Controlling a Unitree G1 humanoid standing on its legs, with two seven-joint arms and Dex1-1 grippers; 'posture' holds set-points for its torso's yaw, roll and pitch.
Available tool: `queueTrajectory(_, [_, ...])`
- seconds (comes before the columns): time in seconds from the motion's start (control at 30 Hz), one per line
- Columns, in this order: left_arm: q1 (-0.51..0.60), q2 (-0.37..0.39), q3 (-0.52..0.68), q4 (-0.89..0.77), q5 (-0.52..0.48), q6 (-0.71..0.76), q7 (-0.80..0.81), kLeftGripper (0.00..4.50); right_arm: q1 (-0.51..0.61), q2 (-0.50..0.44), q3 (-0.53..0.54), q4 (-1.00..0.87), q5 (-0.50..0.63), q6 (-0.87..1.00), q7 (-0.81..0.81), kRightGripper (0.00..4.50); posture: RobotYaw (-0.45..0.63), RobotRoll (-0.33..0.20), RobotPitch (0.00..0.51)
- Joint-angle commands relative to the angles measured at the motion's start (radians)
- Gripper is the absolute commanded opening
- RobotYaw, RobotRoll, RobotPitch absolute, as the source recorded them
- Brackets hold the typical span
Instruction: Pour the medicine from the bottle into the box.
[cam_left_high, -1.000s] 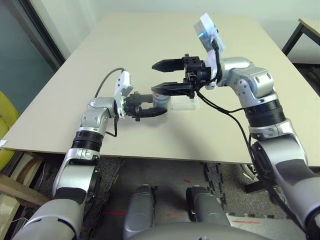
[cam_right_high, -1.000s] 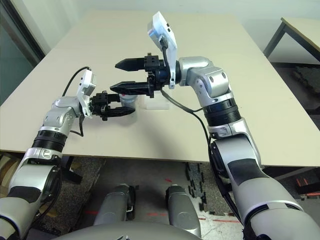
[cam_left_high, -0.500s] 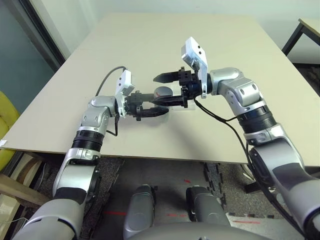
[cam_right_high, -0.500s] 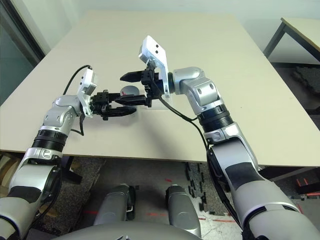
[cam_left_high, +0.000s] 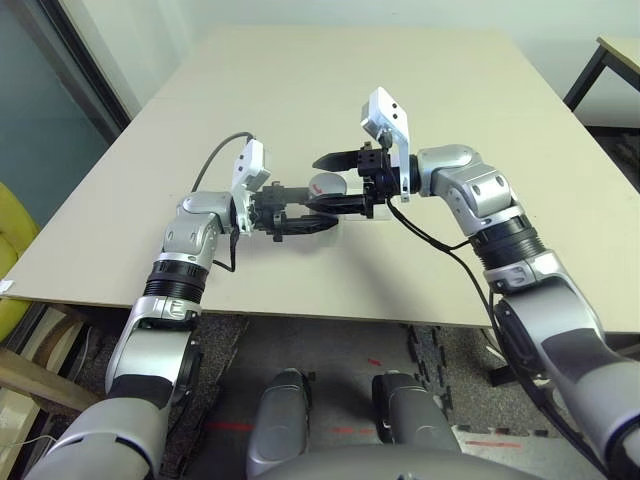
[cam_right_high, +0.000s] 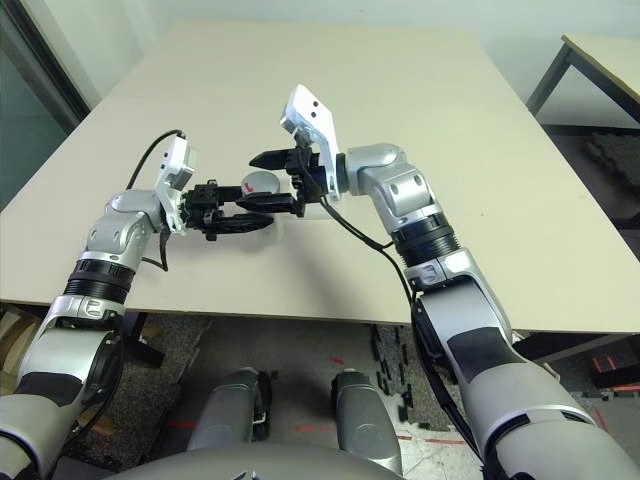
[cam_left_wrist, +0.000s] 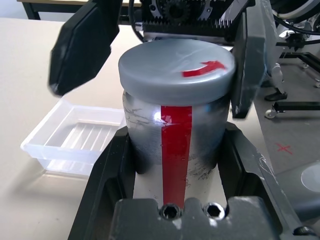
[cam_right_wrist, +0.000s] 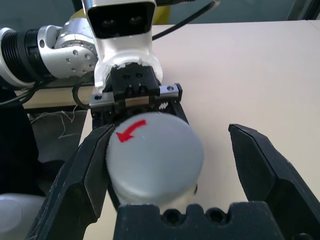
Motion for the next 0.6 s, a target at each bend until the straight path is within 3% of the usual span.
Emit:
queueTrajectory(0.03, [0.009, 0.008, -0.010, -0.018, -0.011, 0.004, -0.013, 2.49, 0.022, -0.057, -0.059, -0.011, 0.016, 0.016, 0.003, 4.50, -0.03, 0.000, 0.067])
queueTrajectory(0.4, [0.006, 0.012, -0.006, 0.003, -0.006, -0.006, -0.012, 2.49, 0.104, -0.261, -0.146, -0.067, 0.056, 0.076, 0.036, 4.50, -0.05, 0.000, 0.067])
queueTrajectory(0.6, [-0.001, 0.005, -0.008, 0.020, -0.002, -0.016, -0.011, 2.49, 0.114, -0.290, -0.172, -0.120, 0.079, 0.118, 0.030, 4.50, -0.06, 0.000, 0.065])
